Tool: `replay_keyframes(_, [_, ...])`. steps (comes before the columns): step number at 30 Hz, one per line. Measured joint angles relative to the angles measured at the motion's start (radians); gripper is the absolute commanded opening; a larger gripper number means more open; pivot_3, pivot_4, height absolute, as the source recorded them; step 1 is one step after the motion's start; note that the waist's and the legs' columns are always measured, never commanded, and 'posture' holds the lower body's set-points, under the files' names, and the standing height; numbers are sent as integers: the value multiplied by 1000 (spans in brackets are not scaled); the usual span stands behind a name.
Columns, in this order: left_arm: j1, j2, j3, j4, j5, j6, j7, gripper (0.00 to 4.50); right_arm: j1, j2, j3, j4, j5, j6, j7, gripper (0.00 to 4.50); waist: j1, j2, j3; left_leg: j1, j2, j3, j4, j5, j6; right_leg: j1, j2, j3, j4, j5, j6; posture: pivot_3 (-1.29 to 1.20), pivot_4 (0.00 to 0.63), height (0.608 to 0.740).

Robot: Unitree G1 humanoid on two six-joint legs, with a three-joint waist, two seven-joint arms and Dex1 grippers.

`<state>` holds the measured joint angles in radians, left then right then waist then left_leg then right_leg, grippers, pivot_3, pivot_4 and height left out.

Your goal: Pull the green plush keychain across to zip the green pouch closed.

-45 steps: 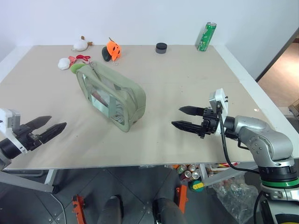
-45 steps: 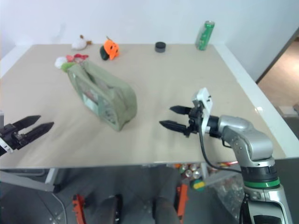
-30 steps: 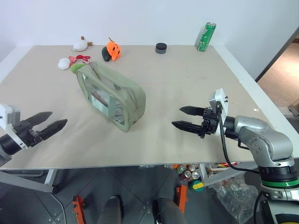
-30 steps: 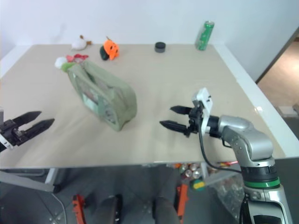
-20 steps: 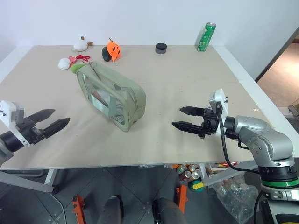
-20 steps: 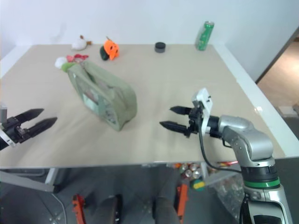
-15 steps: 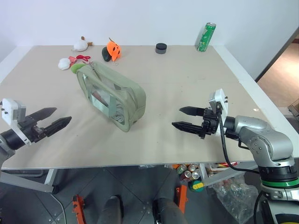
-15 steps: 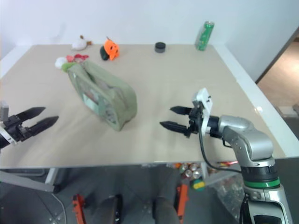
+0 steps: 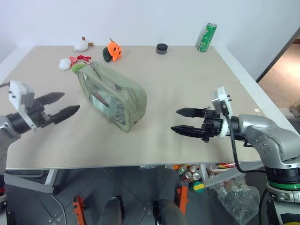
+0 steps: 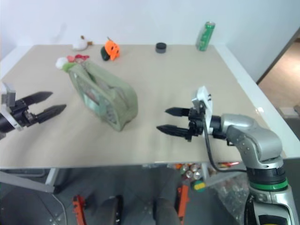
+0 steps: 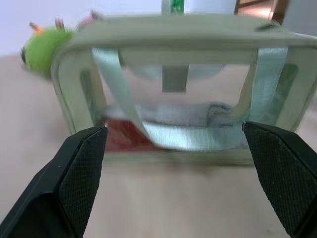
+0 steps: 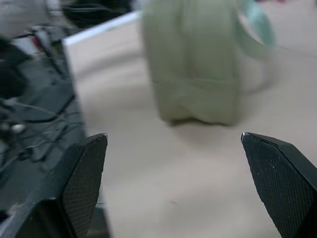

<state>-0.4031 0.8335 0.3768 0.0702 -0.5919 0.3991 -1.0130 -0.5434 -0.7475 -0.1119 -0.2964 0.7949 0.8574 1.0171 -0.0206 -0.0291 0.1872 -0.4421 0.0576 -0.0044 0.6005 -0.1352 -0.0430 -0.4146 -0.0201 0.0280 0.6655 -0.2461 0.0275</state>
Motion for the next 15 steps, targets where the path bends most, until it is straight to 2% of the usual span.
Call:
replay_keyframes(3, [-81,4,-58,-1,27,-55,-47,4498,-60,-17,-41,-47,53,17,-11,4472,0,-1,0,0,0,0,1,0,0,1,0,0,-1,0,0,0,150,740])
replay_keyframes(7, [-167,12,-148,41,92,-133,-119,4498,-65,-24,-48,-62,77,31,-27,4472,0,-2,-1,0,0,0,0,0,0,0,0,1,0,0,1,0,150,740])
replay_keyframes(15, [-377,44,-277,273,246,-339,-276,4498,-43,-26,-45,-72,83,32,-59,4472,-1,-2,-1,0,1,0,0,0,0,0,4,3,1,2,4,0,150,740])
